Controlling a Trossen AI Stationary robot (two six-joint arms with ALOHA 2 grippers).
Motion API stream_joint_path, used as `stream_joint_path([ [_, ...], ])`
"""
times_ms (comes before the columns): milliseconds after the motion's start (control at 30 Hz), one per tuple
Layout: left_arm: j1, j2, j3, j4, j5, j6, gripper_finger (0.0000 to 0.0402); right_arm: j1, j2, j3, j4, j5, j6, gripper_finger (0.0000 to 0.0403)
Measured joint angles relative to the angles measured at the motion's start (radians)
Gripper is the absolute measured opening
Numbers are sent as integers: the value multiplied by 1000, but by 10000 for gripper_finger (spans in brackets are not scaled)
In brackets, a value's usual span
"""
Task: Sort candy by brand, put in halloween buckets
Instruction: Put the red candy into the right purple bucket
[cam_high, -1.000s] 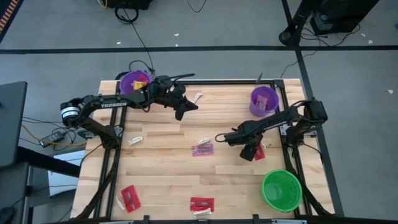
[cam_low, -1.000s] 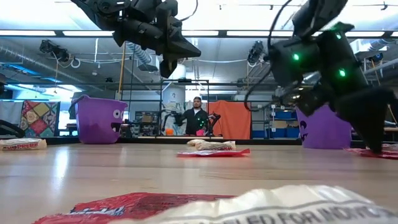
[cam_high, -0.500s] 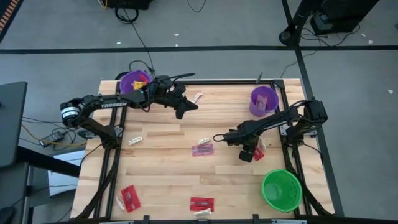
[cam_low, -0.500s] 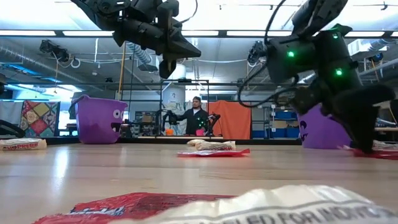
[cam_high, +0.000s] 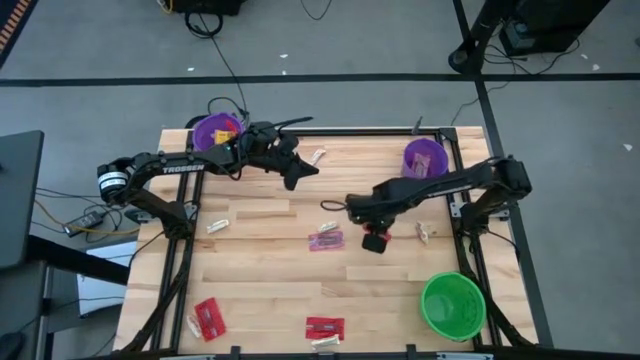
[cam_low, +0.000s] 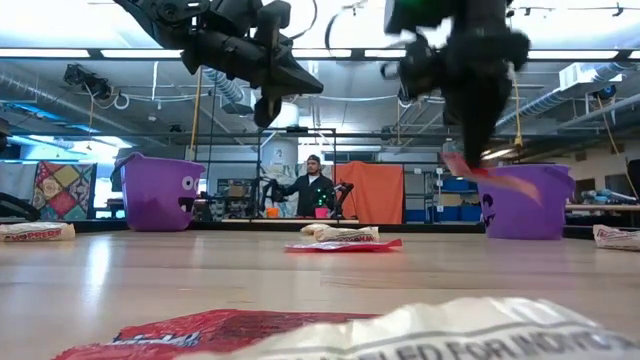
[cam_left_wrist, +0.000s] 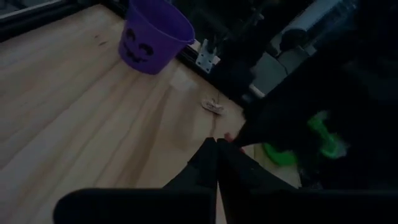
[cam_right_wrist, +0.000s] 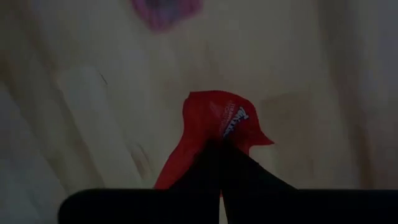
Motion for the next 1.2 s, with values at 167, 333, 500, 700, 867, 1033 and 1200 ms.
stream_joint_path([
  [167, 0, 0, 0, 0, -4, -58, 10, -46, -117, 41, -11, 112, 3, 7],
  [333, 0, 0, 0, -3, -29, -19, 10, -121, -230, 41, -37, 226, 6, 7],
  [500, 0, 0, 0, -48, -84, 48, 10, -189, -298, 41, -129, 408, 7, 6],
  [700, 0, 0, 0, -68, -131, 50, 10, -281, -347, 41, -242, 577, 15, 6],
  [867, 0, 0, 0, -67, -187, 45, 10, -364, -348, 41, -291, 645, 8, 6],
  [1033, 0, 0, 0, -71, -186, 49, 10, -440, -348, 41, -293, 649, 10, 9],
  [1200, 0, 0, 0, -80, -201, 161, 10, -509, -335, 40, -297, 646, 41, 36],
])
